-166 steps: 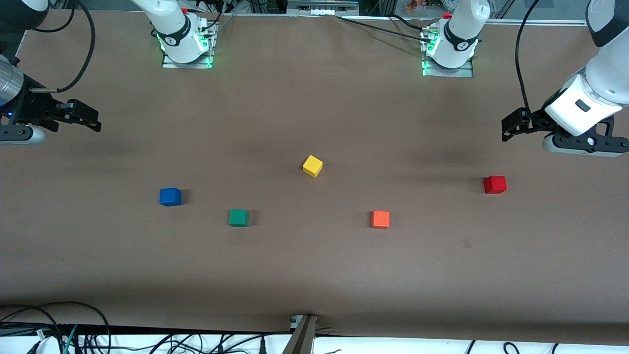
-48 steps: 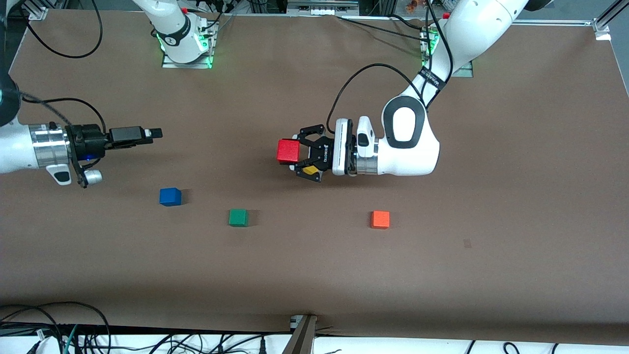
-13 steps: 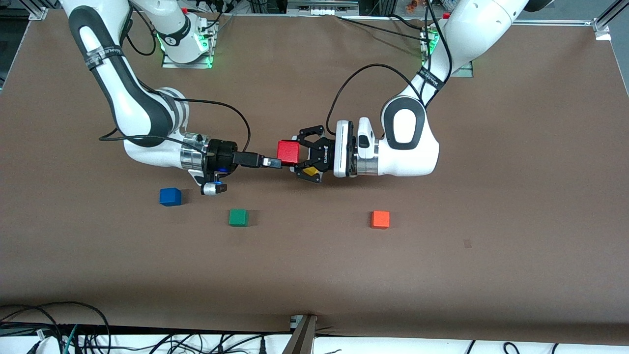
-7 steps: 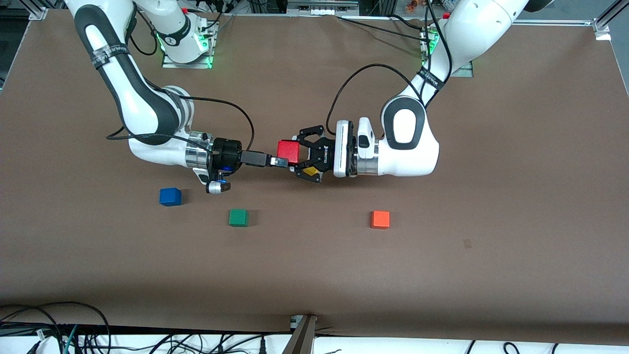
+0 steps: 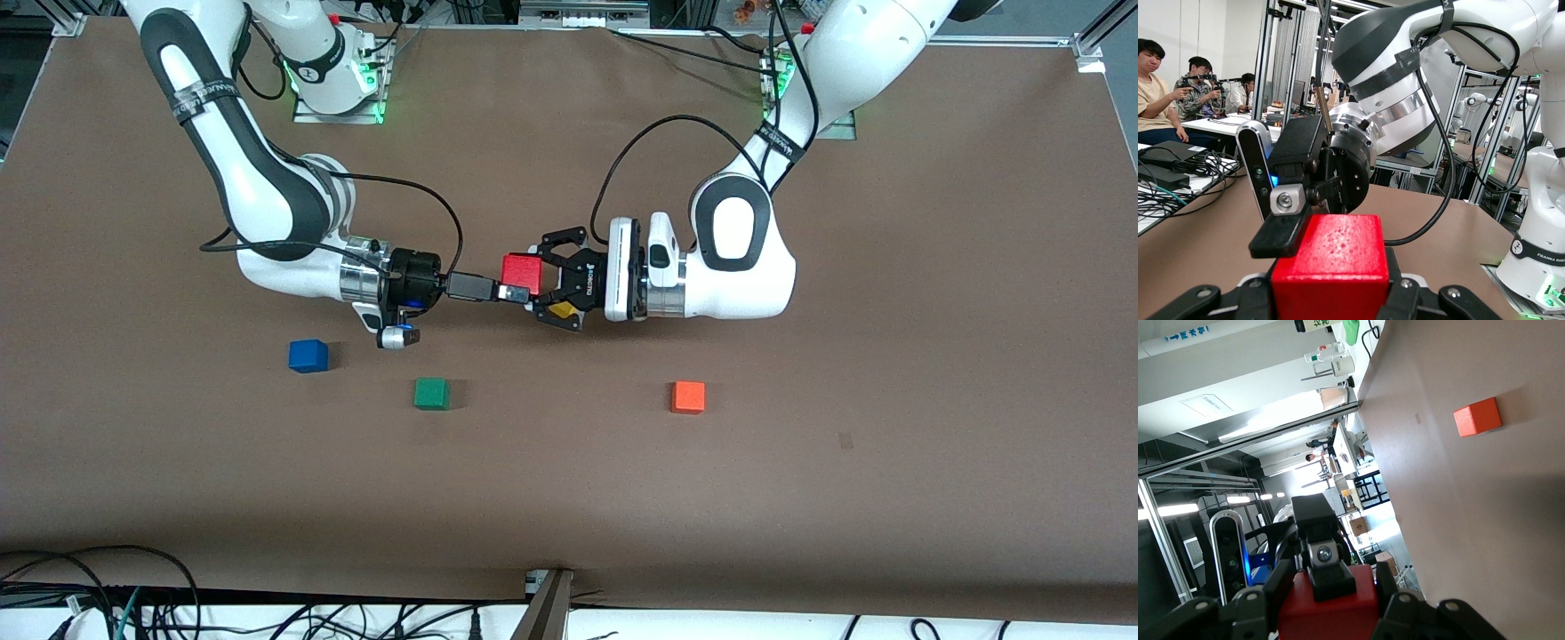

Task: Pass red block to right arm, stack on blue
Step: 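Open the left gripper while the right gripper pulls the cube away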

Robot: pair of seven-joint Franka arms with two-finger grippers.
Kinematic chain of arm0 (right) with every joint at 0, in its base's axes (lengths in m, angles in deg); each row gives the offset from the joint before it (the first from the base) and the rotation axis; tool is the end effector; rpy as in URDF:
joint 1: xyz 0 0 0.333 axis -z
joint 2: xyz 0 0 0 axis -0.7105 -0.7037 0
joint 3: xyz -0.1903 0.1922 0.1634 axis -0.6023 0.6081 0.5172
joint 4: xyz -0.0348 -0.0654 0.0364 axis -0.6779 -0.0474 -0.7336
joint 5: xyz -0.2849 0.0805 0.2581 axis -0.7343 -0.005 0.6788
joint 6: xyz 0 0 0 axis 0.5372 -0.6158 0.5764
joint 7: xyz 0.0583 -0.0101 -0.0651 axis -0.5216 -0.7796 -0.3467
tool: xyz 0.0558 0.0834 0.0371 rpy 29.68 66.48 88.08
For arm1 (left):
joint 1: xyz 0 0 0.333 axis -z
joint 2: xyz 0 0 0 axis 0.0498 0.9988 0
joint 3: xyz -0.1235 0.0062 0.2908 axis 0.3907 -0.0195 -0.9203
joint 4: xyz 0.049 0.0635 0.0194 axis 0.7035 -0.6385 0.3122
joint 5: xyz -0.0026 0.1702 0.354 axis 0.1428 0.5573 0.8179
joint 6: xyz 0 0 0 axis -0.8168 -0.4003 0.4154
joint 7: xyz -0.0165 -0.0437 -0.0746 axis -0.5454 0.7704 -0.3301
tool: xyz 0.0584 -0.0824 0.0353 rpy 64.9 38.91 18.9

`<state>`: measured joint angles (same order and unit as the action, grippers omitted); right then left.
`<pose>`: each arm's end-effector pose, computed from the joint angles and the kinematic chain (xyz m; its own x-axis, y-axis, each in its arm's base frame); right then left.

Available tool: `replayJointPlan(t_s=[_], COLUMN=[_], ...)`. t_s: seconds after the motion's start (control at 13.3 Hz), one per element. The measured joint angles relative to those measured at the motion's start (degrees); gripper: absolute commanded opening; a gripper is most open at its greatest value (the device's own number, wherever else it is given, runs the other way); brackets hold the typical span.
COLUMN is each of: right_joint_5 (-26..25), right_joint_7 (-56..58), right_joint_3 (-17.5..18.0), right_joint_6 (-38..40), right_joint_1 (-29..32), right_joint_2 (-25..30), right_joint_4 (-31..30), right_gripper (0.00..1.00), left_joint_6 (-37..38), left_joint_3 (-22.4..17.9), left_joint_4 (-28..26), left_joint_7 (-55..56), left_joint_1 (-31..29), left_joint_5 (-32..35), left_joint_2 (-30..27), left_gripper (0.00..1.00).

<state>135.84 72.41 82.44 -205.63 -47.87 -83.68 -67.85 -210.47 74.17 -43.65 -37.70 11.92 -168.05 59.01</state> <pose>0.5845 0.3022 0.3425 0.9418 -0.1374 -0.3068 -0.3229 -0.1157 -0.9393 0.5949 -0.4163 0.3456 0.1878 -0.1507 0.9706 -0.9804 0.0311 0.1945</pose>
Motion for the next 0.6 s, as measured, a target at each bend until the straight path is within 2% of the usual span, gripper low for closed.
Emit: replayJointPlan(t_s=[0.08,0.6], right_joint_5=[0.01,0.01], right_joint_7=[-0.07,-0.1], right_joint_3=[0.0,-0.09], right_joint_6=[0.01,0.0], right_joint_1=[-0.02,-0.01], right_joint_2=[0.02,0.31], right_joint_4=[0.09,0.7], right_gripper=[0.0,0.0], left_joint_6=[0.0,0.57], left_joint_3=[0.01,-0.1], left_joint_4=[-0.01,0.0], left_joint_7=[-0.11,0.11], left_joint_1=[0.03,-0.51], left_joint_5=[0.0,0.05], left_joint_2=[0.02,0.02], left_gripper=[1.0,1.0])
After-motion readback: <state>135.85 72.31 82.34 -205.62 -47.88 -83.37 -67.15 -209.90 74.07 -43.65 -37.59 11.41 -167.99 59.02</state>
